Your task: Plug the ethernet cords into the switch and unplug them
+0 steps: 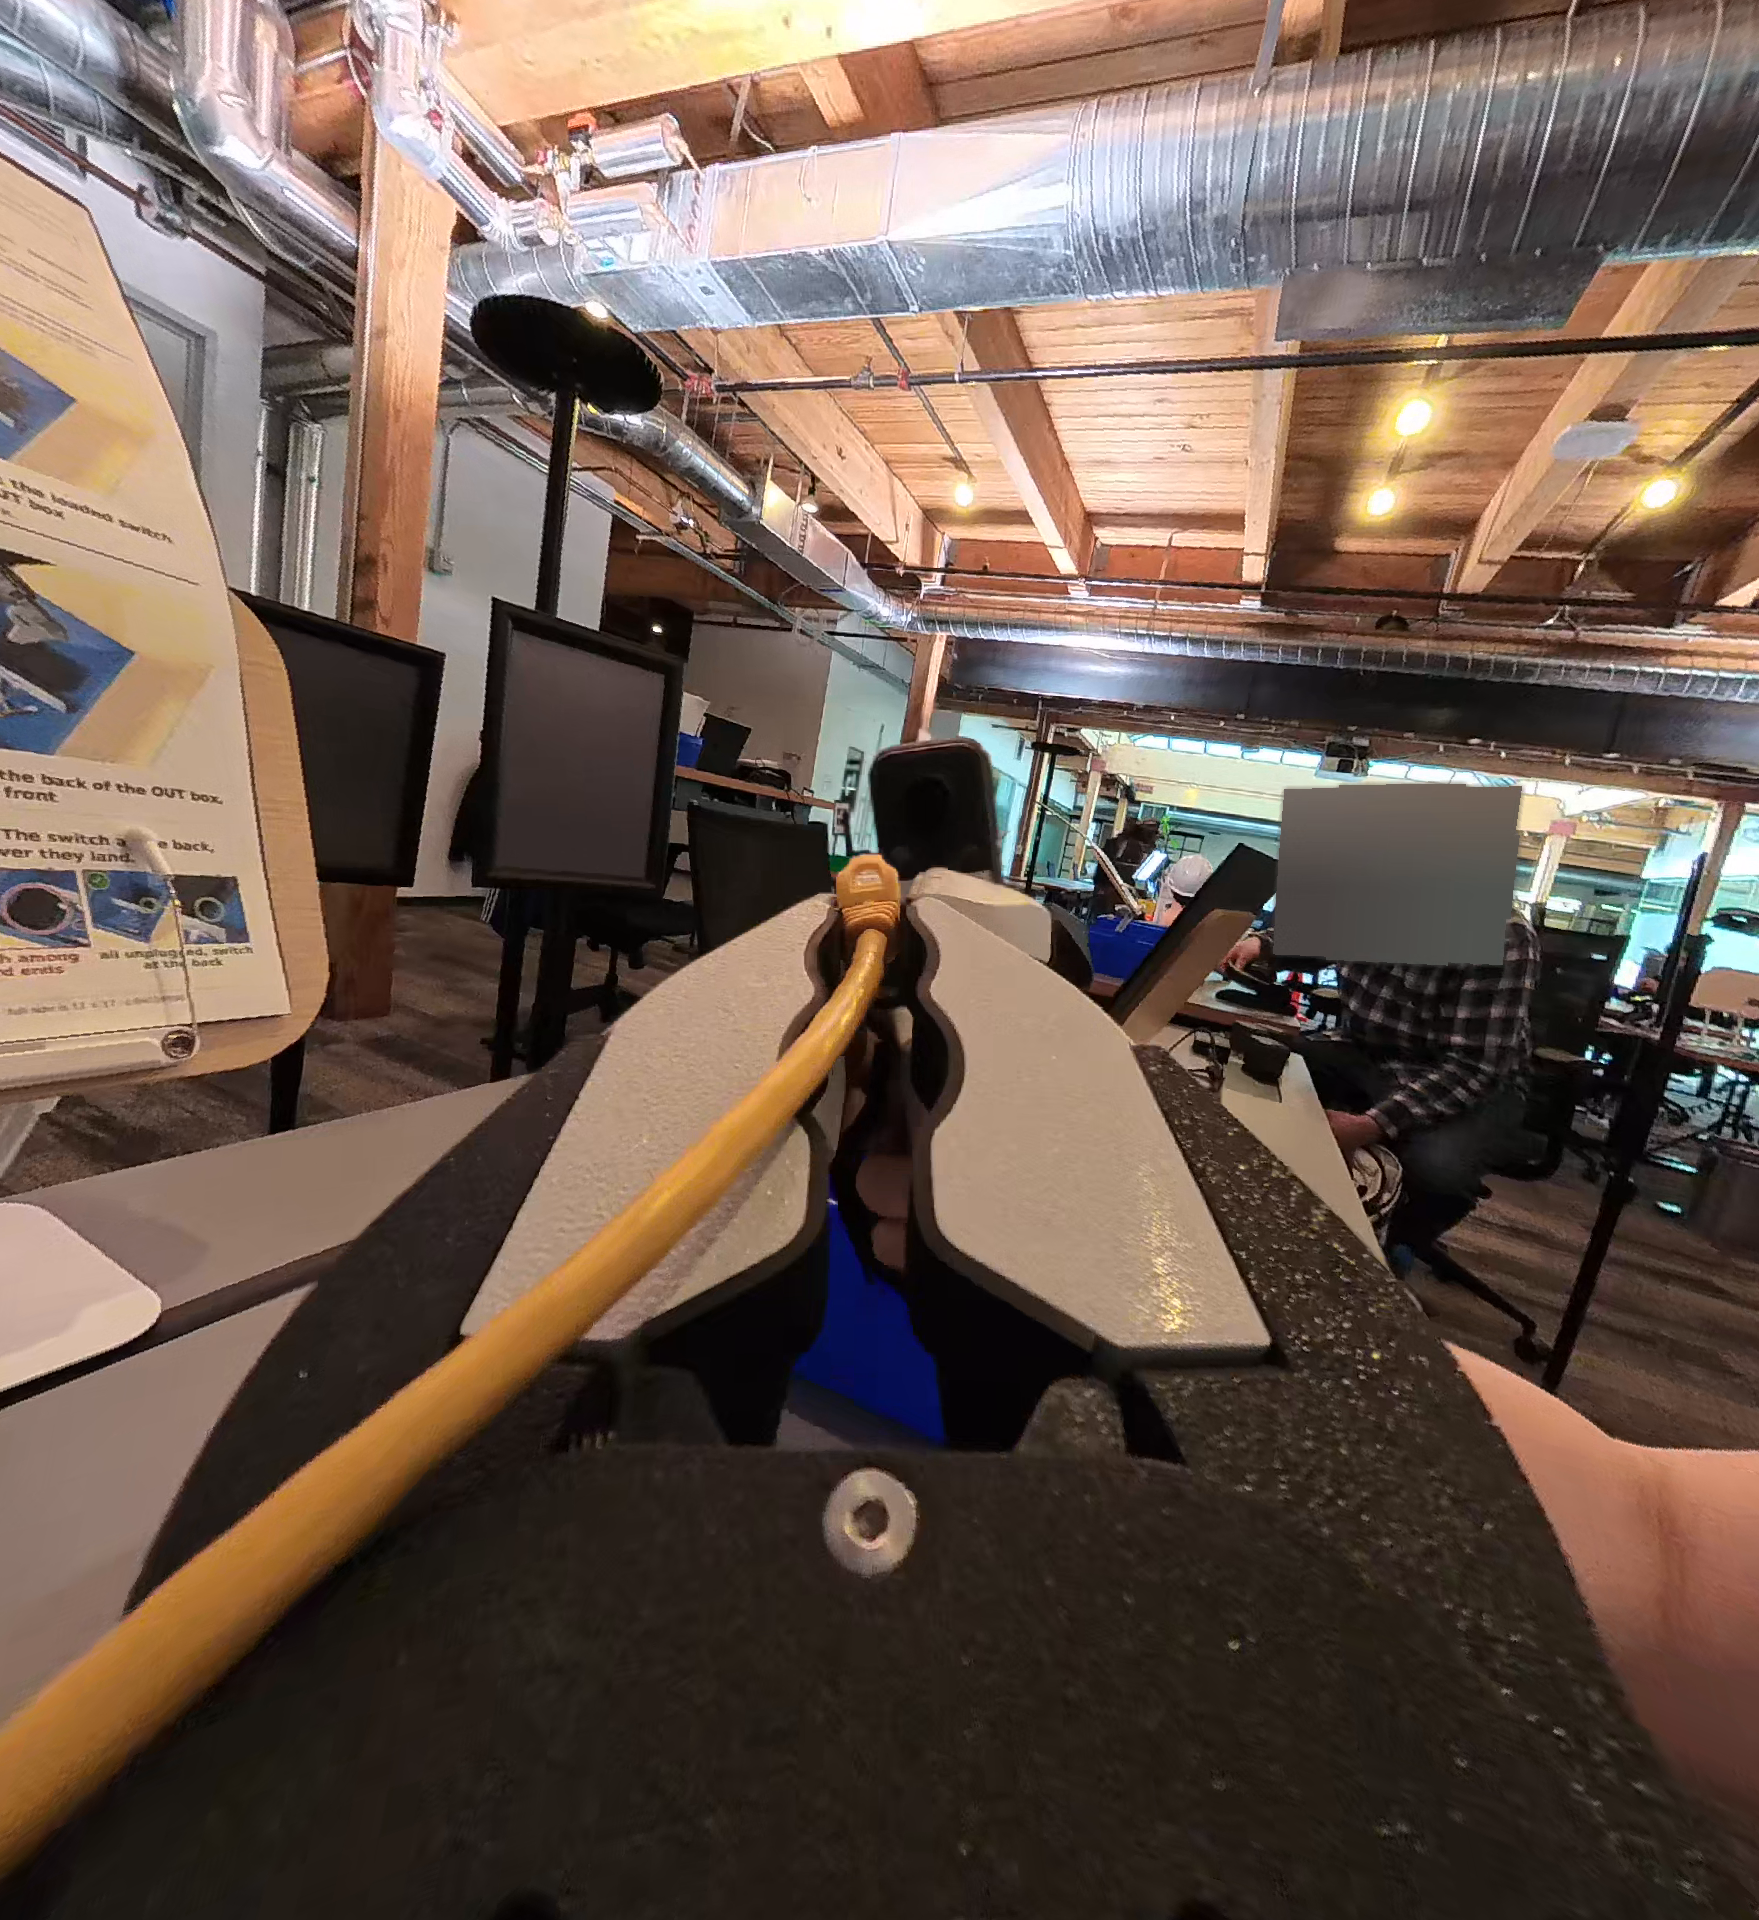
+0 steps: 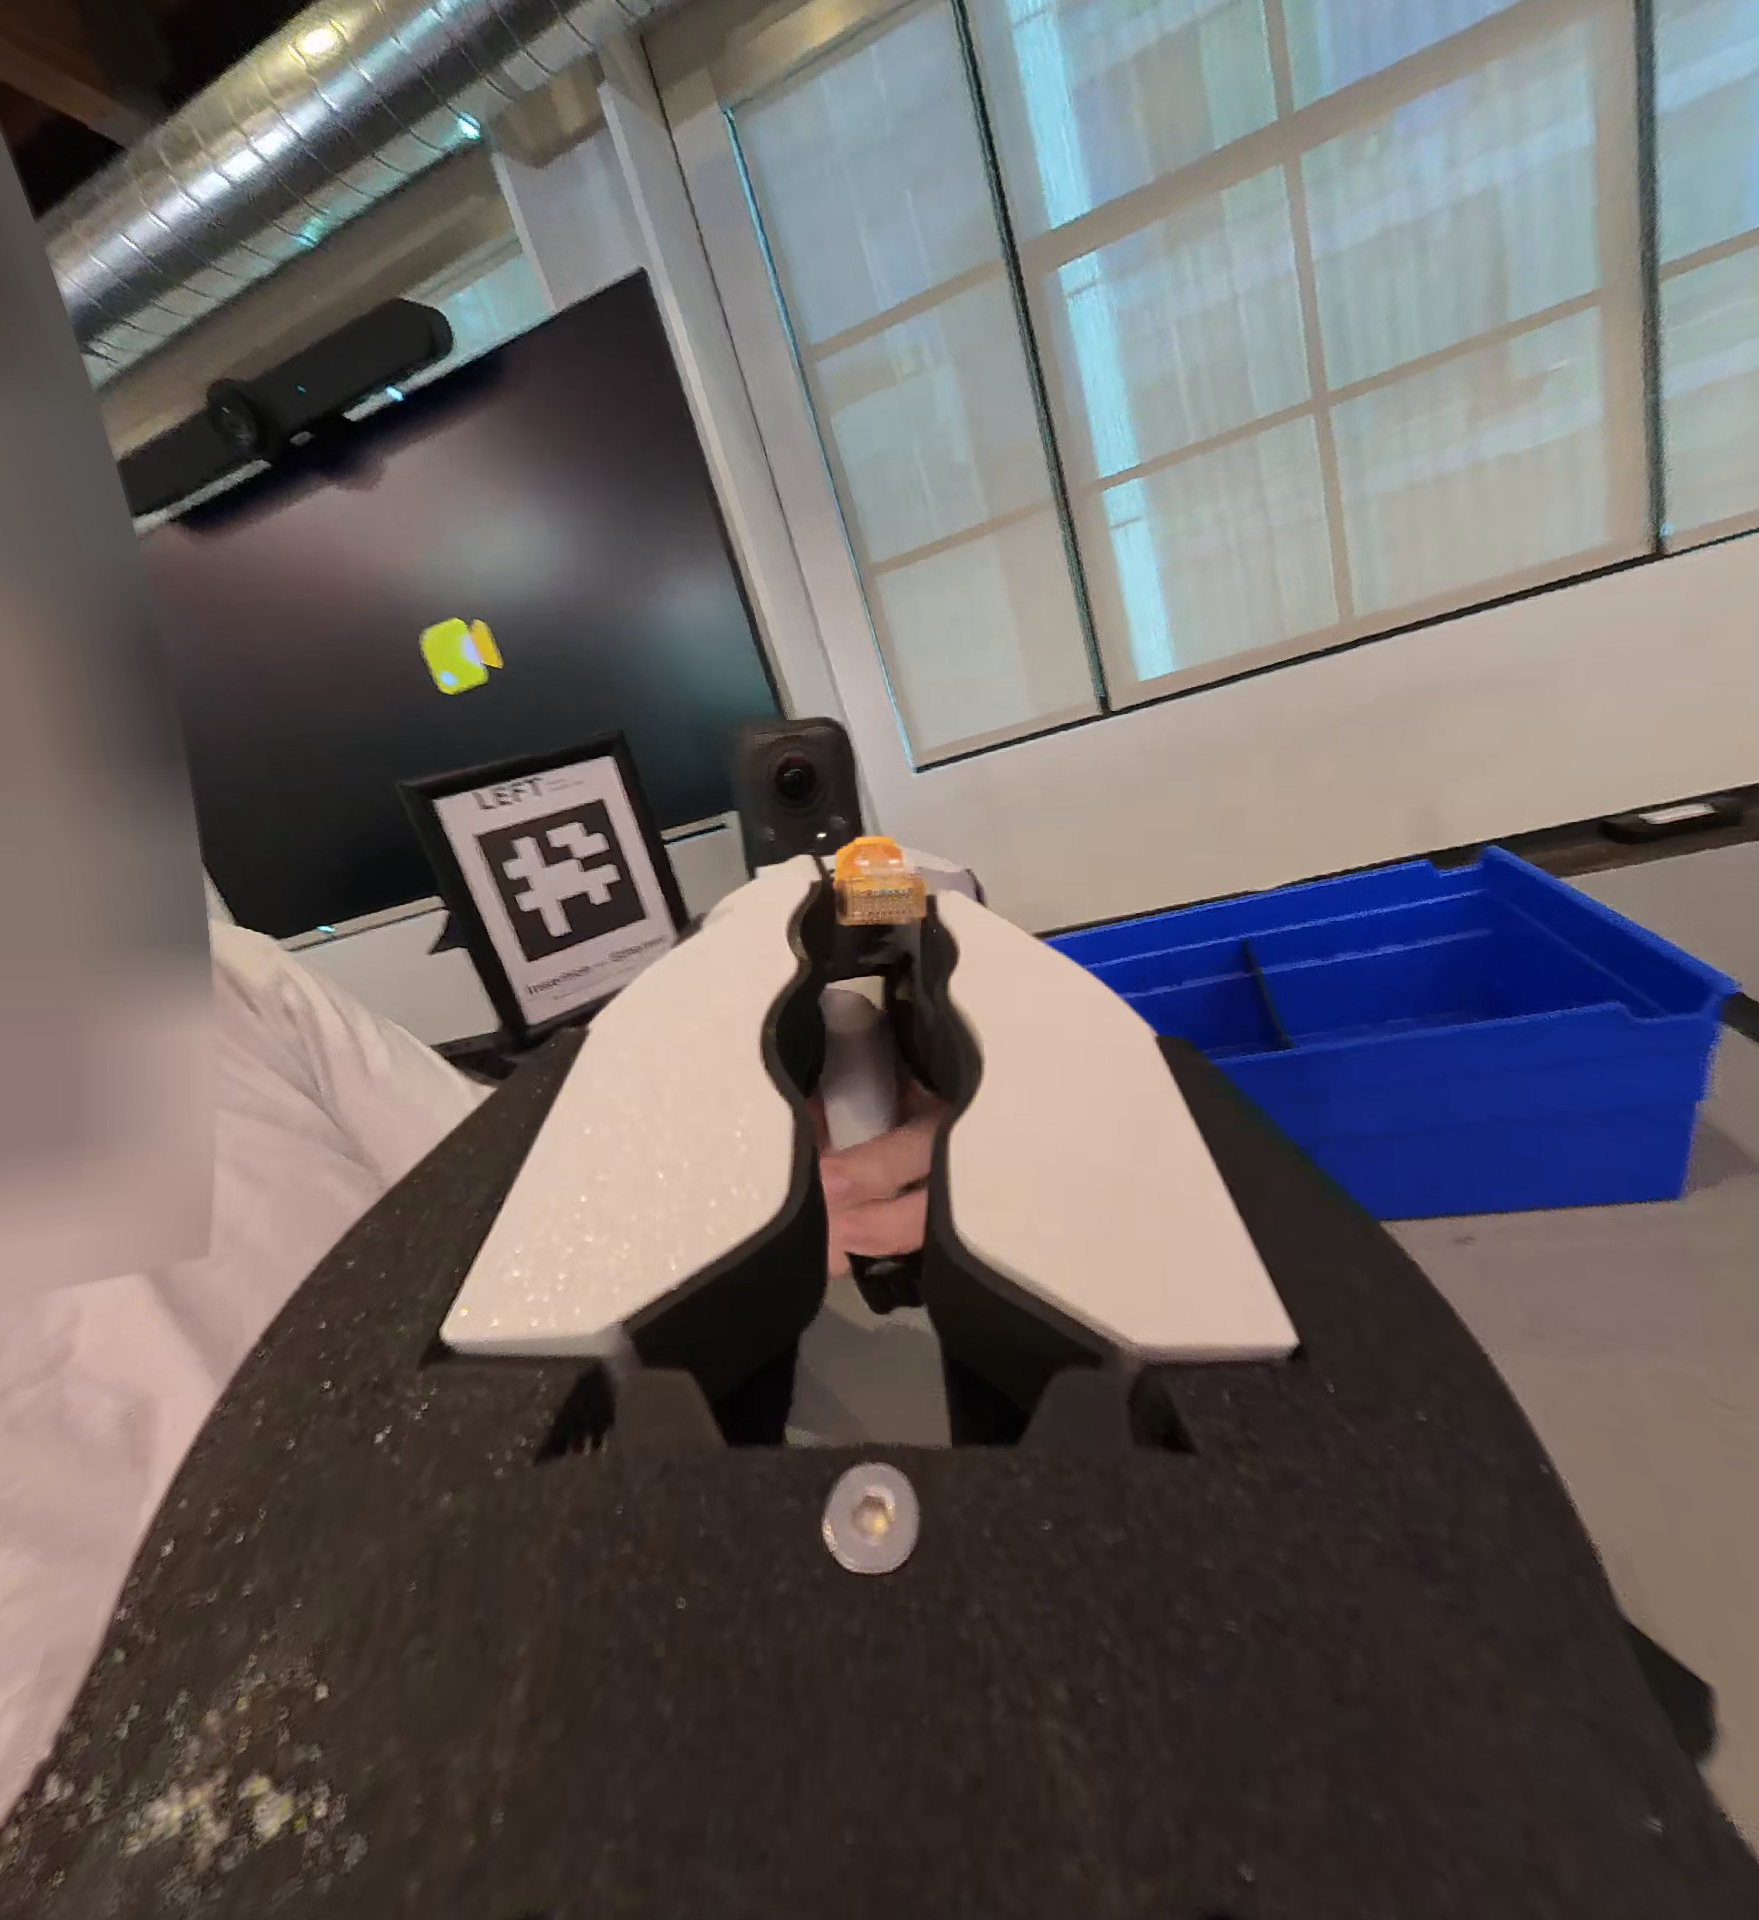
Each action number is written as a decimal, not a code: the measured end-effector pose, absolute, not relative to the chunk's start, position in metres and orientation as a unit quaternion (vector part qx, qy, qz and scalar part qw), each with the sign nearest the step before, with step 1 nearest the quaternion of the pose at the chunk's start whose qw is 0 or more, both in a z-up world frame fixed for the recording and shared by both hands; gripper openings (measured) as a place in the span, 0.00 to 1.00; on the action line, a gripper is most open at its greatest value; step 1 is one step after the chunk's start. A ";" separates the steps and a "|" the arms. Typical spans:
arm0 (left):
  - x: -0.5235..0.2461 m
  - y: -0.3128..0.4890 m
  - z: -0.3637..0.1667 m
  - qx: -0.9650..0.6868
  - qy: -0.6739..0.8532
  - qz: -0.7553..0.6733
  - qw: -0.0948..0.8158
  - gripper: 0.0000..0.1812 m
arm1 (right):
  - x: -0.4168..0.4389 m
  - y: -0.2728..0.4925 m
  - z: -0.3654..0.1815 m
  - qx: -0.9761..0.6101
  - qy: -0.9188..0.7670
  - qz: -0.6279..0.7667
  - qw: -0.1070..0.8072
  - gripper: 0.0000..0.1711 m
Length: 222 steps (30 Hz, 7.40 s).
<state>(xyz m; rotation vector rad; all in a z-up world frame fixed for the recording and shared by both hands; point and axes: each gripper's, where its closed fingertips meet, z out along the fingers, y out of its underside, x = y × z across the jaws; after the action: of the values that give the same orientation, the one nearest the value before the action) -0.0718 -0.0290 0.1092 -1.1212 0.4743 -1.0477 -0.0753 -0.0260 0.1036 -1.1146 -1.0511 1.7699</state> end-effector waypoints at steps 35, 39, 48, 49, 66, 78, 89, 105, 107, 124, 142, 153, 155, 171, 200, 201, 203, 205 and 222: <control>-0.060 -0.056 0.105 -0.507 0.300 -0.452 0.670 0.06 | -0.053 -0.050 0.099 -0.427 -0.536 0.597 0.418 0.07; -0.060 -0.051 0.104 -0.521 0.296 -0.426 0.678 0.14 | -0.052 -0.052 0.098 -0.411 -0.550 0.581 0.437 0.07; -0.046 -0.058 0.098 -0.521 0.339 -0.432 0.654 0.09 | -0.052 -0.058 0.094 -0.397 -0.569 0.576 0.432 0.07; -0.045 -0.058 0.098 -0.520 0.341 -0.431 0.654 0.09 | -0.052 -0.059 0.093 -0.398 -0.571 0.577 0.428 0.07; -0.043 -0.062 0.092 -0.530 0.355 -0.444 0.629 0.07 | -0.052 -0.062 0.087 -0.391 -0.584 0.578 0.415 0.07; -0.068 -0.050 0.092 -0.551 0.336 -0.391 0.656 0.07 | -0.056 -0.035 0.088 -0.451 -0.555 0.502 0.487 0.24; -0.145 -0.026 0.106 -0.598 0.254 -0.214 0.730 0.07 | -0.065 0.040 -0.042 -0.748 -0.380 0.189 0.511 0.37; -0.155 -0.025 0.095 -0.617 0.240 -0.189 0.725 0.07 | -0.081 0.042 -0.137 -0.823 -0.334 0.084 0.451 0.46; -0.158 -0.023 0.094 -0.619 0.236 -0.182 0.726 0.07 | -0.082 0.044 -0.139 -0.827 -0.330 0.081 0.449 0.45; -0.154 -0.028 0.093 -0.617 0.240 -0.201 0.722 0.07 | -0.085 0.043 -0.153 -0.861 -0.297 0.096 0.400 0.42; -0.147 -0.030 0.092 -0.615 0.245 -0.209 0.719 0.07 | -0.083 0.040 -0.156 -0.879 -0.253 0.106 0.391 0.35; -0.147 -0.023 0.082 -0.633 0.245 -0.208 0.704 0.06 | -0.091 0.037 -0.148 -0.860 -0.276 0.168 0.396 0.35; -0.147 -0.022 0.079 -0.637 0.245 -0.207 0.701 0.06 | -0.092 0.034 -0.145 -0.858 -0.266 0.208 0.388 0.35; -0.144 -0.010 0.060 -0.668 0.248 -0.192 0.675 0.07 | -0.069 0.020 -0.054 -0.783 -0.260 0.388 0.411 0.34; -0.134 -0.007 0.047 -0.682 0.259 -0.184 0.658 0.07 | -0.042 0.012 0.010 -0.733 -0.271 0.459 0.423 0.34; -0.133 -0.008 0.048 -0.680 0.259 -0.186 0.660 0.07 | -0.040 0.016 0.011 -0.735 -0.274 0.444 0.432 0.34; -0.132 -0.009 0.051 -0.674 0.258 -0.187 0.667 0.07 | -0.038 0.020 0.017 -0.736 -0.284 0.426 0.443 0.34; -0.132 -0.010 0.054 -0.667 0.254 -0.185 0.675 0.07 | -0.036 0.025 0.024 -0.735 -0.295 0.409 0.454 0.34; -0.120 0.018 0.113 -0.640 0.233 -0.166 0.713 0.07 | -0.024 0.069 0.069 -0.699 -0.341 0.377 0.503 0.34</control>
<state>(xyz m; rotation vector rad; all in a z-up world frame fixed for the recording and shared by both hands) -0.1202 0.0181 0.1133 -1.4182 0.5154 -0.3683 -0.0242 0.0694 0.0689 -1.6883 -0.8237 0.9101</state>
